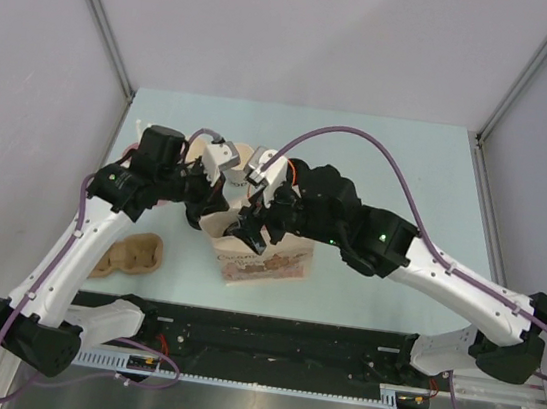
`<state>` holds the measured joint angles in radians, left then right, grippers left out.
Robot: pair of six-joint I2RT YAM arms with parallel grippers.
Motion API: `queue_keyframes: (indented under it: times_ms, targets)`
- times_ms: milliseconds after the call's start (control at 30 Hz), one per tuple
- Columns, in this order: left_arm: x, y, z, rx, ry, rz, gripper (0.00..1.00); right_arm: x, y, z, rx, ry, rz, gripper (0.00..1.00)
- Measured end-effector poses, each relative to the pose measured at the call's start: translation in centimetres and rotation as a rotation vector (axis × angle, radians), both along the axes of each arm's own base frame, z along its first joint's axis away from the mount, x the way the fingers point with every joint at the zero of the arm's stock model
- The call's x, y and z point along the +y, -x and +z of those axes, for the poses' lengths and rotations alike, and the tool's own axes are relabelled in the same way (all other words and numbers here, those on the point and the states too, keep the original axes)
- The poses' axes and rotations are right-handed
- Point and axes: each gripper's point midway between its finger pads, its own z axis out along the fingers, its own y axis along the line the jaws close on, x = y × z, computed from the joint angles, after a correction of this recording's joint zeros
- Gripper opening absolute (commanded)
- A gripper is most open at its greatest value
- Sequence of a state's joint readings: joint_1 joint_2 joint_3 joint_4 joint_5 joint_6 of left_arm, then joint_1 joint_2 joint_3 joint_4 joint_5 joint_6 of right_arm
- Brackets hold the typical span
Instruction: Pack the takeout coffee
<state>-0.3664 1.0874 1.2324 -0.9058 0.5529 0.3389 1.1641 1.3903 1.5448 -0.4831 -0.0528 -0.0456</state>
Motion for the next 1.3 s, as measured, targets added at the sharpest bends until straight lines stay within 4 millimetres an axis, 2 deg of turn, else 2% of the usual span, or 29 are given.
queue_keyframes:
  times_ms: [267, 367, 433, 533, 667, 767, 900, 1033, 1133, 1300]
  targets:
    - [0.1, 0.1, 0.0, -0.001, -0.006, 0.002, 0.01, -2.0, 0.8, 5.2, -0.047, -0.143, -0.012, 0.77]
    - [0.3, 0.2, -0.1, 0.001, -0.016, 0.010, 0.01, -3.0, 0.0, 6.9, -0.050, -0.177, -0.073, 0.77]
    - [0.5, 0.3, -0.2, 0.003, -0.023, 0.017, 0.00, -4.1, -1.7, 8.0, -0.044, -0.199, -0.150, 0.76]
    - [0.8, 0.3, -0.3, 0.001, -0.035, 0.029, 0.00, -7.6, -6.5, 8.5, -0.028, -0.209, -0.337, 0.76]
    - [1.5, 0.7, -0.2, -0.007, -0.056, 0.053, 0.00, -14.1, -13.8, 7.0, 0.003, -0.179, -0.617, 0.75]
    - [2.2, 0.9, -0.2, -0.012, -0.079, 0.076, 0.00, -16.7, -16.8, 5.5, 0.020, -0.140, -0.715, 0.75]
    - [3.0, 1.1, -0.3, -0.009, -0.111, 0.105, 0.00, -16.1, -19.0, 2.6, 0.052, -0.070, -0.682, 0.73]
    - [3.7, 1.1, 0.3, -0.021, -0.138, 0.135, 0.01, -13.6, -20.7, -2.1, 0.107, 0.034, -0.595, 0.72]
    - [4.4, 1.4, 0.1, -0.007, -0.166, 0.152, 0.00, -12.1, -21.4, -5.5, 0.145, 0.102, -0.526, 0.71]
    - [5.1, 1.7, 0.0, 0.012, -0.198, 0.172, 0.00, -10.4, -22.1, -8.7, 0.177, 0.163, -0.442, 0.69]
